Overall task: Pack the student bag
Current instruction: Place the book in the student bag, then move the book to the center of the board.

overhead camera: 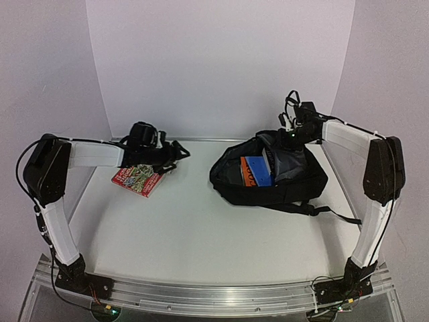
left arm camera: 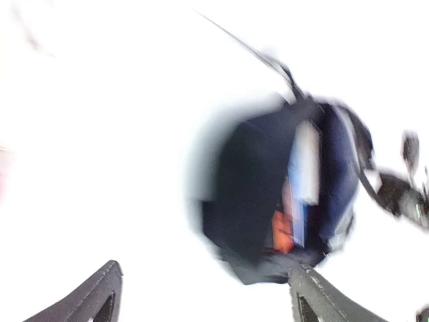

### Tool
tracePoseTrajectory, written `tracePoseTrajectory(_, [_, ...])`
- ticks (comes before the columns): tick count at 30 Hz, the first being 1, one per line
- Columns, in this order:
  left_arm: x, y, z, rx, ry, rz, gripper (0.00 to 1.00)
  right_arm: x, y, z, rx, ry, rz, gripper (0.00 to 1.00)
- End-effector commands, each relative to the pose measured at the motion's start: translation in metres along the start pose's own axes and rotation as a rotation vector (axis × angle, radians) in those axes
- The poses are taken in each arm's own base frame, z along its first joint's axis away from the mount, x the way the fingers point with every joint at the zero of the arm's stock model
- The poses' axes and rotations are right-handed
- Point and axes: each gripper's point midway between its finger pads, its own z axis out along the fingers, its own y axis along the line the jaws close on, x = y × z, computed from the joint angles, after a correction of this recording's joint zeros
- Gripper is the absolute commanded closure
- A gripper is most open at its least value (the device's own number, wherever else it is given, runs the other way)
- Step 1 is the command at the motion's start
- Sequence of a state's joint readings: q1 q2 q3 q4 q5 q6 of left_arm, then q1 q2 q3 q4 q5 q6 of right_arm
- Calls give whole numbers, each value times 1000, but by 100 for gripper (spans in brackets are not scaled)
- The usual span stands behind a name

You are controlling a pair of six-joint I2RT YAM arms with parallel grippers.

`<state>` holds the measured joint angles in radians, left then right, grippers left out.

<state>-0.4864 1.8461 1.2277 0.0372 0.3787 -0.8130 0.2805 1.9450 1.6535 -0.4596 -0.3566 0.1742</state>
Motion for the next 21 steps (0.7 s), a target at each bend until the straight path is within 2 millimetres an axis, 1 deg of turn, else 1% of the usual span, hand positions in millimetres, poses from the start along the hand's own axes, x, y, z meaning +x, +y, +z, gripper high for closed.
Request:
tracePoseTrajectory(1, [-45, 64, -48, -158, -94, -62, 5, 3, 2, 0, -12, 0, -36, 50])
tracePoseTrajectory(3, [-63, 84, -62, -208, -120, -76, 2, 5, 5, -2, -24, 2, -38, 33])
tracePoseTrajectory(6, [-90, 119, -83, -294, -164, -94, 1, 3, 10, -9, -45, -6, -43, 20])
tracePoseTrajectory(7, [-99, 128, -89, -319, -179, -92, 1, 3, 12, -10, -55, -6, -45, 18])
tracePoseTrajectory(10, [-122, 151, -102, -389, -213, -98, 0, 2, 17, -15, -80, -9, -46, 14])
tracePoseTrajectory(13, [-142, 173, -109, -494, -236, -84, 0, 4, 24, -18, -113, -2, -41, 12])
tracePoseTrajectory(18, [-157, 204, -100, -579, -211, -79, 0, 9, 45, -25, -209, 19, -41, 9])
tracePoseTrajectory(21, [-162, 219, -89, -615, -192, -61, 1, 13, 62, -31, -264, 28, -67, 9])
